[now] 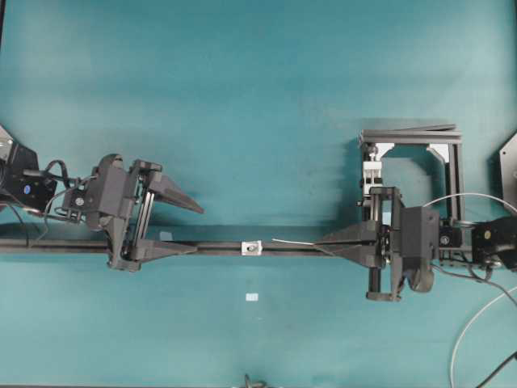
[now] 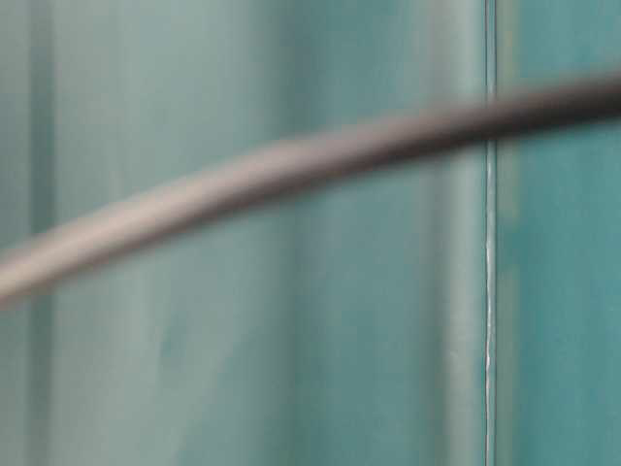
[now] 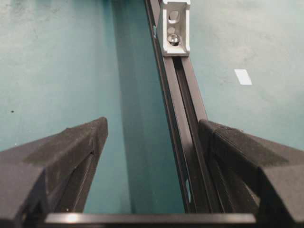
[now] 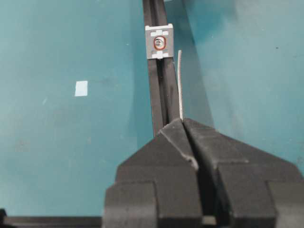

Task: Insert the wire through the hole in the metal fitting marked with a red label.
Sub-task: 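Carry the wire left along the rail toward the white bracket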

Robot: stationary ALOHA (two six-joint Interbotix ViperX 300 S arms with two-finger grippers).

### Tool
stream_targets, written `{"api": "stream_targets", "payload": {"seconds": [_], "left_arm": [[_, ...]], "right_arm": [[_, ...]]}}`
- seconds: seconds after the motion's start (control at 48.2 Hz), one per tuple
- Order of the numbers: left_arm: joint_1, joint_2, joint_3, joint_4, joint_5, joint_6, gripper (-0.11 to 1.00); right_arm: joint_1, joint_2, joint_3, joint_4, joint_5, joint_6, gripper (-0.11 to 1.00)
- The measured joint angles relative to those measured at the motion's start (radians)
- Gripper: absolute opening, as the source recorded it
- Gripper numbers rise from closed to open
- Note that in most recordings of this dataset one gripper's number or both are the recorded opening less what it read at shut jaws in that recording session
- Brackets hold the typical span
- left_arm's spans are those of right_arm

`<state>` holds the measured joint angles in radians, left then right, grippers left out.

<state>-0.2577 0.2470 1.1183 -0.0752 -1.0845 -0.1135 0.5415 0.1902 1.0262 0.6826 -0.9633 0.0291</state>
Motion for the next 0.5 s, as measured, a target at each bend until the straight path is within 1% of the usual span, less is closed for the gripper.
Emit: {"api": "stream_targets", "payload": {"seconds": [0.498], "left_arm": [[0.000, 0.000, 0.000, 0.000, 0.000, 0.002, 0.86]], "right_arm": [[0.006, 0.002, -0.020, -0.002, 0.032, -0.002, 0.00]]}}
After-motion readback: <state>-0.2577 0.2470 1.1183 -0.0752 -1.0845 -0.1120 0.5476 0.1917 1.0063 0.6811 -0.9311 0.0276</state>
